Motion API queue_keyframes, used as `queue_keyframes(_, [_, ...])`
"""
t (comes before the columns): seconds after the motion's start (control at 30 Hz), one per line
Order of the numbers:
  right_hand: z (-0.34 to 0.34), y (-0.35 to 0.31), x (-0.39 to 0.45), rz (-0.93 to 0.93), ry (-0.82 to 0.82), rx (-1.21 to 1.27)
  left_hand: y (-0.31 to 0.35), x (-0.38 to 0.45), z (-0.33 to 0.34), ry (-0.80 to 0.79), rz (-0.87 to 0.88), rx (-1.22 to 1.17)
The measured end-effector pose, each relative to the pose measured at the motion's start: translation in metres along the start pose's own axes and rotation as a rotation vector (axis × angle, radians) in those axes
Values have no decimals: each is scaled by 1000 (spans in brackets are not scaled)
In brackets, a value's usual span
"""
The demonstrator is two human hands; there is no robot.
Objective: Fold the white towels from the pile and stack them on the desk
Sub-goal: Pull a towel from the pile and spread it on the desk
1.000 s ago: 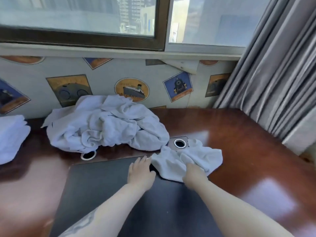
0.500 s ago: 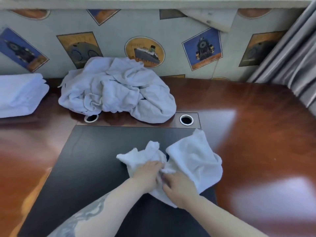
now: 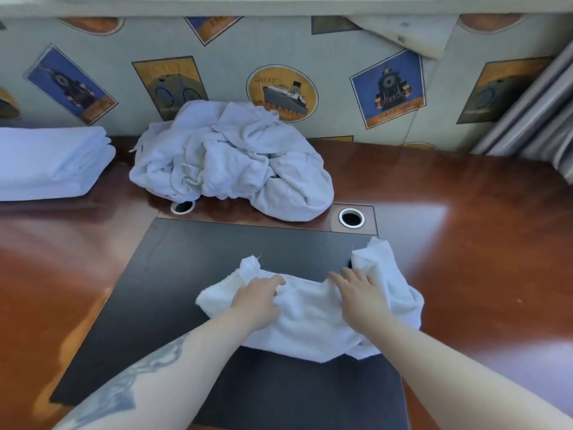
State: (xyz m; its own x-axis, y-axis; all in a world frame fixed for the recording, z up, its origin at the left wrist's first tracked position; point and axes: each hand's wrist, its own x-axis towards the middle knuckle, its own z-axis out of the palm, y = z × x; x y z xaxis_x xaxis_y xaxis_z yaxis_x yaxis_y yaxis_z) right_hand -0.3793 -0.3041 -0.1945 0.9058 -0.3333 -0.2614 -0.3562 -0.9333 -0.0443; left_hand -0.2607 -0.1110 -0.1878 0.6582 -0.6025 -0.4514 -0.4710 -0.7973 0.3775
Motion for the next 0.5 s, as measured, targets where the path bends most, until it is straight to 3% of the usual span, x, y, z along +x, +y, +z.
queue_keyframes(0.13, [-6,10,8,-90,-99,-132,-7,5,1,-77,24,150])
queue_keyframes(0.23, [-28,24,13,-252,-118,-20,-20,3,-24,-93,76,79])
queue_keyframes(0.4, [-76,-3,21,-106,-42,345,-43,-7,-89,-39,67,-38])
queue_keyframes(0.5, [-108,-36,29,-137,-209,184,-67,-15,-123,-39,27,79])
